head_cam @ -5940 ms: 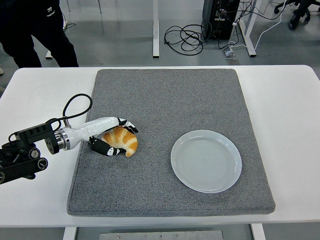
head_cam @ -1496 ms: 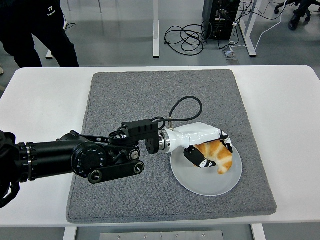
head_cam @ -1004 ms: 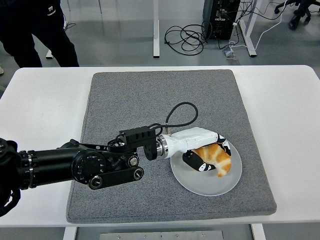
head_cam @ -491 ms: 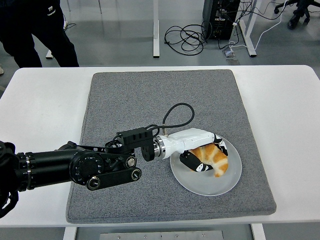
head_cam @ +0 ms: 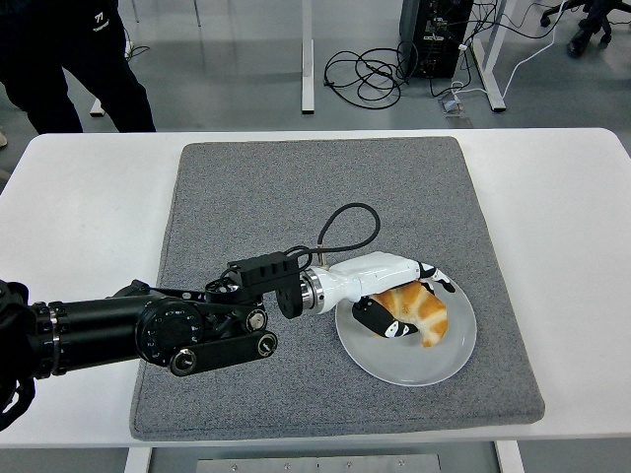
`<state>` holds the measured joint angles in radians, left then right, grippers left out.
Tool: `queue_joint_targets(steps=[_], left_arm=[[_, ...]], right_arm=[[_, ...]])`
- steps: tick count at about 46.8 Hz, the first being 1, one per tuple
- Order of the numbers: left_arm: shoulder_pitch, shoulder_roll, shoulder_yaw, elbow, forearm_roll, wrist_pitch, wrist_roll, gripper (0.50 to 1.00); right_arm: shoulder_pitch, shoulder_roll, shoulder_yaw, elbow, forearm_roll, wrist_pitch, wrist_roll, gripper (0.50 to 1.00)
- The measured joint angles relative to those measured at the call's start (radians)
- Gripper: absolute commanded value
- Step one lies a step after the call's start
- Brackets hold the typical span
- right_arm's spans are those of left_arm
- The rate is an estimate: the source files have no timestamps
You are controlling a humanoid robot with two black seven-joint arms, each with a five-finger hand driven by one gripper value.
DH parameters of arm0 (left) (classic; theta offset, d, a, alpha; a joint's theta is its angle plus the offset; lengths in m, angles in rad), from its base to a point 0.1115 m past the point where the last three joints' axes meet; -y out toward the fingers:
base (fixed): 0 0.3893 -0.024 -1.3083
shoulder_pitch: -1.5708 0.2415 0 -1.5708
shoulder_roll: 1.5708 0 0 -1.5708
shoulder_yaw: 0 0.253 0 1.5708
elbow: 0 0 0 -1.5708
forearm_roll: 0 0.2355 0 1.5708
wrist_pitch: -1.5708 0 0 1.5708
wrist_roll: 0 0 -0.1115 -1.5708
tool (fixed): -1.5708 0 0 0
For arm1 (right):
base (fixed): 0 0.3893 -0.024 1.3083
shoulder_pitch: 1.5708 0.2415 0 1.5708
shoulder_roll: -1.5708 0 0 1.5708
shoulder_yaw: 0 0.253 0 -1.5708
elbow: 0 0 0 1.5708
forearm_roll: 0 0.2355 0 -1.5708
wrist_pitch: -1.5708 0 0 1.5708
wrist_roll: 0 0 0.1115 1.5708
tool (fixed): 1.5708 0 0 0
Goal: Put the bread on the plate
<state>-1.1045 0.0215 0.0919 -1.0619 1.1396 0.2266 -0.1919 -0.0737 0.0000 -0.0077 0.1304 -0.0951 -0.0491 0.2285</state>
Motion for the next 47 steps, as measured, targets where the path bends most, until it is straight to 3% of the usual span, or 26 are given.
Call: queue_joint_targets(steps=[33, 47], left_arm=[[0.003, 0.020, -0.004, -0.015, -0.052, 0.012, 0.000, 0.858], [-0.001, 0.041, -0.092, -0.015, -0.145, 0.013, 0.005, 0.924]], right_arm=[[0.000, 0.000, 0.000, 0.000, 0.000, 0.000, 0.000, 1.000], [0.000, 0.000, 0.000, 0.002, 0.000, 0.000, 0.000, 1.000]])
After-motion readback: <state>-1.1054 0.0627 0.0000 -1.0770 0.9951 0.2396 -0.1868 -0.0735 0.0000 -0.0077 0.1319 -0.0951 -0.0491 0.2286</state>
